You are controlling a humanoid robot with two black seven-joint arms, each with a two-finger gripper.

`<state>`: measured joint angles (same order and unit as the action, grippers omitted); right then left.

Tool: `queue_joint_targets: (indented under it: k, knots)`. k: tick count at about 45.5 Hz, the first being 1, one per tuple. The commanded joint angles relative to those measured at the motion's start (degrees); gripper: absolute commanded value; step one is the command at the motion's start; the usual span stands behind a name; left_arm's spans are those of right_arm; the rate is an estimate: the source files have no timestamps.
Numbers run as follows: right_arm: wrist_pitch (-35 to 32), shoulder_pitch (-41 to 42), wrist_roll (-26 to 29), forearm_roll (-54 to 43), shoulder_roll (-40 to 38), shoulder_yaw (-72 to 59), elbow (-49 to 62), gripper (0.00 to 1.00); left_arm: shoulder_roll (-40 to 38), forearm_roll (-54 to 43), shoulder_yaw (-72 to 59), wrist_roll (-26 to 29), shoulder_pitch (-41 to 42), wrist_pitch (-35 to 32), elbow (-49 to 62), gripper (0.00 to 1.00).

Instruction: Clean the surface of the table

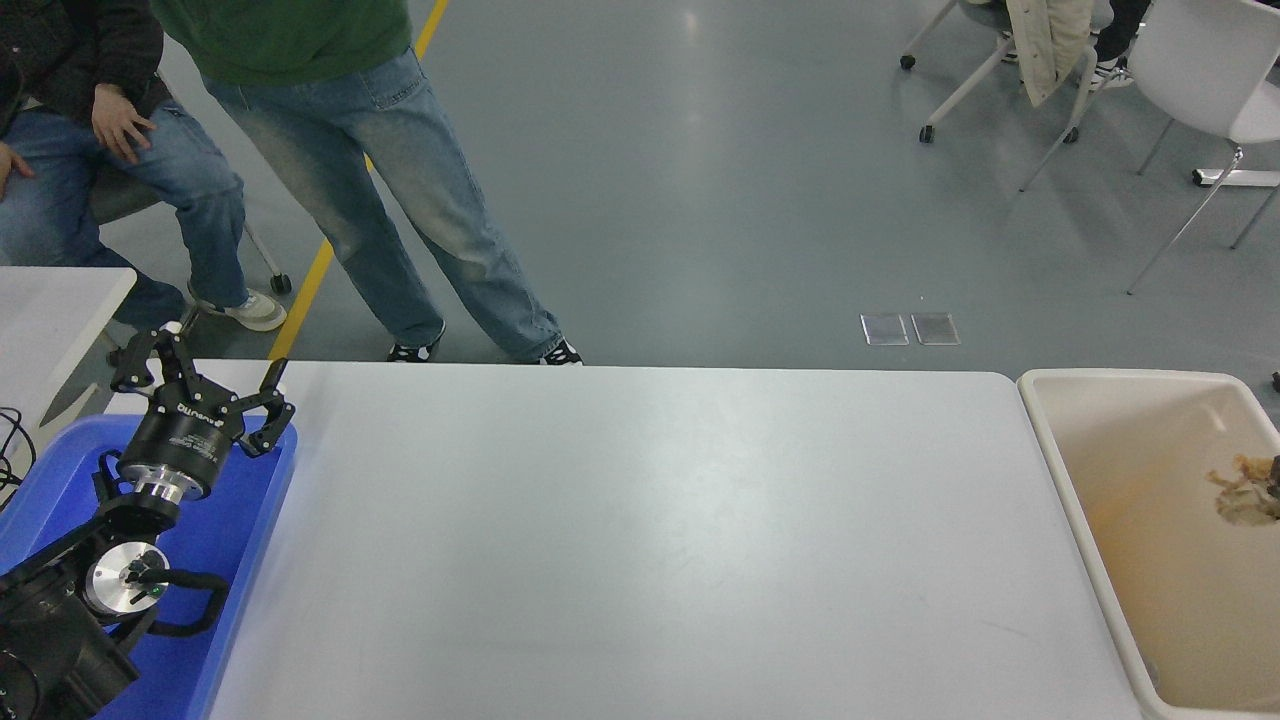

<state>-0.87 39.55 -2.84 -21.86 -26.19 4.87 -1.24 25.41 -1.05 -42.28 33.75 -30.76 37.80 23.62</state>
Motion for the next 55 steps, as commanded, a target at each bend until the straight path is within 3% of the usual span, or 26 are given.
queue_joint_targets:
  k: [1, 7, 9, 13, 14, 16, 36, 41, 43, 47, 55]
  knots:
    - [5.2, -1.1, 0.8, 1.8, 6.7, 0.1, 4.8, 0.00, 0.0, 0.0, 0.0, 0.0, 0.0, 0.0, 0.0, 1.00]
    - [6.2, -1.4, 0.9, 2.3, 6.7, 0.1, 4.7, 0.00, 0.0, 0.0, 0.0, 0.0, 0.0, 0.0, 0.0, 1.00]
    - [6.2, -1.4, 0.9, 2.3, 6.7, 0.1, 4.7, 0.05, 0.0, 0.0, 0.0, 0.0, 0.0, 0.0, 0.0, 1.00]
    - [6.2, -1.5, 0.9, 2.3, 6.7, -0.4, 4.7, 0.37, 0.0, 0.0, 0.0, 0.0, -0.1, 0.0, 0.0, 1.00]
    - [6.2, -1.5, 0.9, 2.3, 6.7, -0.5, 4.7, 0.53, 0.0, 0.0, 0.0, 0.0, 0.0, 0.0, 0.0, 1.00]
    - [6.4, -1.5, 0.9, 2.3, 6.7, 0.1, 4.7, 1.00, 0.0, 0.0, 0.0, 0.0, 0.0, 0.0, 0.0, 1.00]
    - [5.9, -0.7, 0.8, 3.6, 6.1, 0.4, 4.6, 1.00, 0.0, 0.0, 0.0, 0.0, 0.0, 0.0, 0.0, 1.00]
    - [5.8, -0.7, 0.6, 8.9, 6.2, 0.8, 4.5, 1.00, 0.0, 0.0, 0.0, 0.0, 0.0, 0.0, -0.1, 1.00]
    - [5.5, -0.5, 0.4, 17.8, 6.3, 0.8, 4.4, 1.00, 0.0, 0.0, 0.0, 0.0, 0.0, 0.0, 0.0, 1.00]
    - [4.6, -0.3, 0.3, 25.0, 6.1, 1.4, 4.4, 1.00, 0.0, 0.0, 0.0, 0.0, 0.0, 0.0, 0.0, 1.00]
    - [-0.5, 1.4, 0.4, 29.4, 5.4, 4.4, 4.5, 1.00, 0.0, 0.0, 0.0, 0.0, 0.0, 0.0, 0.0, 1.00]
